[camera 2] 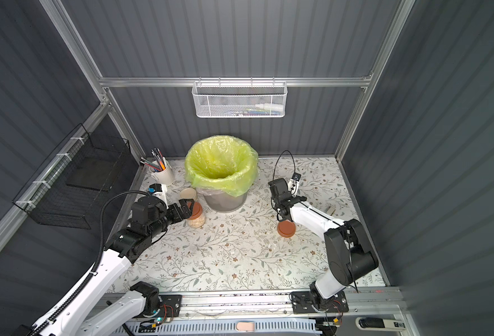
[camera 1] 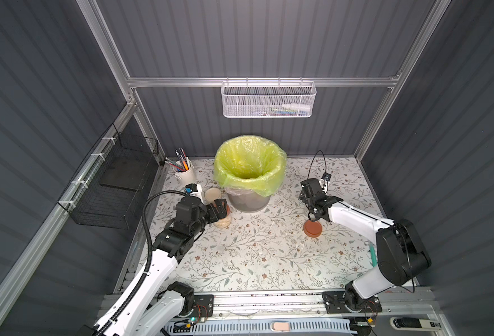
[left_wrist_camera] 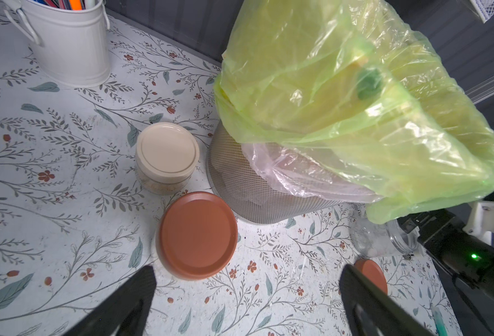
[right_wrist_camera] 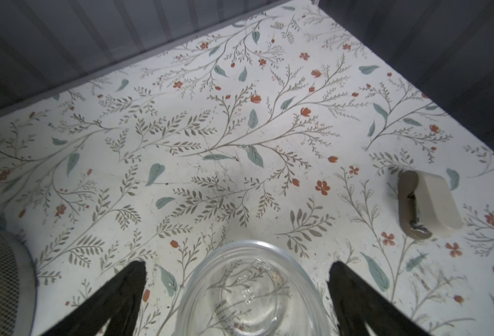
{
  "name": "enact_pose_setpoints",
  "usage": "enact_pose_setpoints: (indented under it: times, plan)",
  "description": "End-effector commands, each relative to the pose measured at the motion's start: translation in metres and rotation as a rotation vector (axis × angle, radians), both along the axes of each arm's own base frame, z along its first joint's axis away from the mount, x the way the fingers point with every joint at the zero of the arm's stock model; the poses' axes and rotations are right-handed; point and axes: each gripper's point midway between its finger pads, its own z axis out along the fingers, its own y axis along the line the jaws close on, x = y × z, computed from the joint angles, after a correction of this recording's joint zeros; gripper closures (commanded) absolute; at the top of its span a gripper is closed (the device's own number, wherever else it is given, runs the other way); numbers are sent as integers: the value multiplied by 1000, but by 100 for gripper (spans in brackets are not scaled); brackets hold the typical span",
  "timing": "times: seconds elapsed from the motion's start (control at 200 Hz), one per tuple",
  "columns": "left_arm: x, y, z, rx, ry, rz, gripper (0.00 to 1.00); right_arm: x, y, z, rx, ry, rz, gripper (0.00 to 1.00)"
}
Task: Empty expired oatmeal from jars
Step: Place the jar at the center of the board, then pick up the jar from the center of the board.
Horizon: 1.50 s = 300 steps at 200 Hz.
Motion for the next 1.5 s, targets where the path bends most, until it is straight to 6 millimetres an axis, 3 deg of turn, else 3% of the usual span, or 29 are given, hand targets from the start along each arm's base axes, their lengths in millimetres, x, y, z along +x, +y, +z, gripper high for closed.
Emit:
enact_pose_setpoints:
  times: [0.0,0.19,0.335,0.55,0.805,0.981,1.081,1.256,1.496]
  plan:
    - [-4,6,-2,31,9,14,0,-1,-2,14,-31,-11,4,1]
    - [-6,16,0,63,16,59,0,-14,-2,21,-23,-19,32,1]
    - [-6,27,1,105,33,106,0,-21,24,38,-9,-25,187,1]
    - [-7,40,-7,174,98,162,0,-47,96,46,68,-4,517,1]
    - [-16,64,-4,216,84,268,0,-98,197,26,77,-4,834,1]
    - [-22,74,-8,240,96,308,0,-117,261,16,71,-31,1007,1]
    - [-25,80,-16,261,114,336,0,-120,299,10,65,-56,1087,1]
    - [-28,87,-21,281,120,361,0,-113,349,7,67,-92,1175,1]
    - [-33,92,-24,296,123,376,0,-99,387,4,70,-118,1232,1]
